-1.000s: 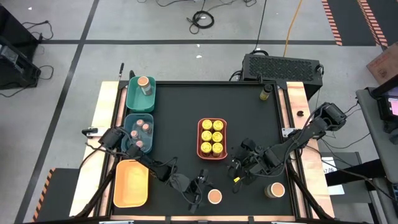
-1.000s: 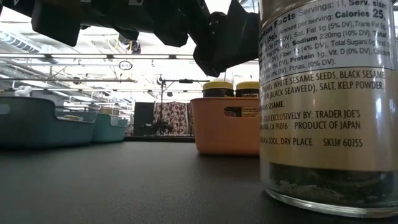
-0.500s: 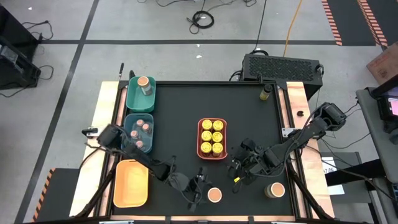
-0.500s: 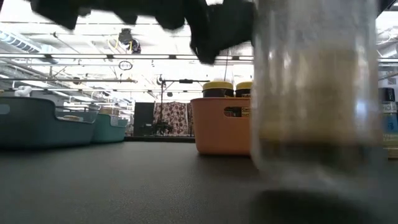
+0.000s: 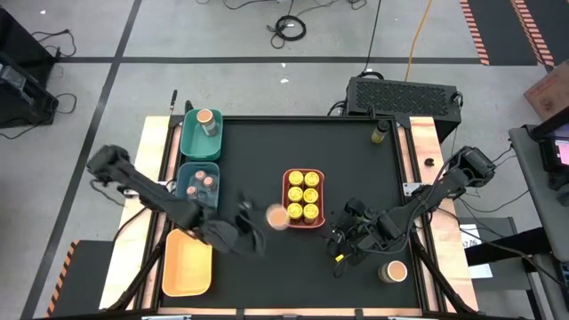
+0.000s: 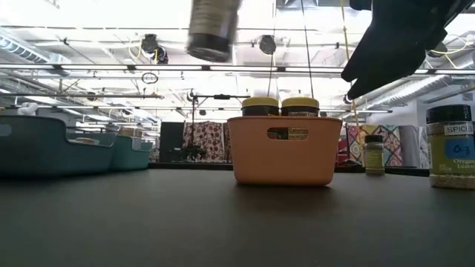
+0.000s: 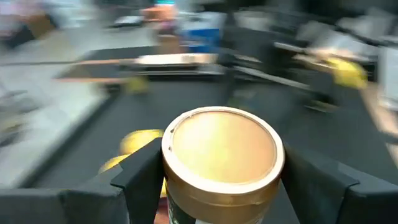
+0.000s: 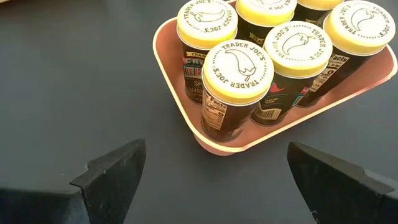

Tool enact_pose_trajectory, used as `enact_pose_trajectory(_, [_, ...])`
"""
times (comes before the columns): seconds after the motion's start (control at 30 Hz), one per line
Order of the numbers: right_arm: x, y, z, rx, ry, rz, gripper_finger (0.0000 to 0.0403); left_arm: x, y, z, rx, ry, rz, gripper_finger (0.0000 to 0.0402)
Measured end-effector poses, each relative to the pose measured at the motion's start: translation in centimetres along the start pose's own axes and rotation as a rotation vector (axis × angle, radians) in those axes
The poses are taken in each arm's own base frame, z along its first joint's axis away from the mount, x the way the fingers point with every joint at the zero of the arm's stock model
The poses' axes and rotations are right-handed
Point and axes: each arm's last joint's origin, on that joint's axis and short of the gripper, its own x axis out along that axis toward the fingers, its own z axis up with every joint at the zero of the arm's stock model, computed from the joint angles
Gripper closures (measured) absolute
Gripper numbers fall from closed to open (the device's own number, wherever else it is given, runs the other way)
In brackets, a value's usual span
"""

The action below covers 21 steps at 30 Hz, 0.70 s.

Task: Sort spices by type
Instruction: Put the golden seasoning bottle in the green bin

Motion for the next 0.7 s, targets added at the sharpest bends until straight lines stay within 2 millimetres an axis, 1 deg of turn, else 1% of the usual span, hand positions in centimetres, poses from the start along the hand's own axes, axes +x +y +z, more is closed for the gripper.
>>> enact_pose_trajectory(0.13, [0.0, 0.0, 0.0, 0.001, -0.001, 0.002, 0.0018, -3.3, 3.6, 1.3, -0.08, -0.027, 0.273, 0.0128])
enact_pose_trajectory(0.2, [0.0, 0.0, 0.0, 0.002, -0.002, 0.002, 0.0018, -4.8, 5.3, 1.3, -0.099, -0.032, 0.403, 0.0128])
enact_pose_trajectory(0.33, [0.0, 0.0, 0.0, 0.003, -0.002, 0.003, 0.0018, -7.5, 8.6, 0.8, -0.165, -0.072, 0.603, 0.0128])
enact_pose_trajectory(0.4, [0.0, 0.0, 0.0, 0.002, -0.002, 0.003, 0.0018, -8.4, 10.2, 0.4, -0.213, -0.071, 0.65, 0.0128])
enact_pose_trajectory(0.53, [0.0, 0.0, 0.0, 0.003, -0.003, 0.003, 0.0018, -9.5, 12.9, -0.8, -0.25, -0.029, 0.747, 0.0128])
enact_pose_trajectory(0.7, [0.0, 0.1, 0.0, 0.004, -0.004, 0.005, 0.0018, -10.5, 15.3, -1.9, -0.279, 0.02, 0.859, 0.0128])
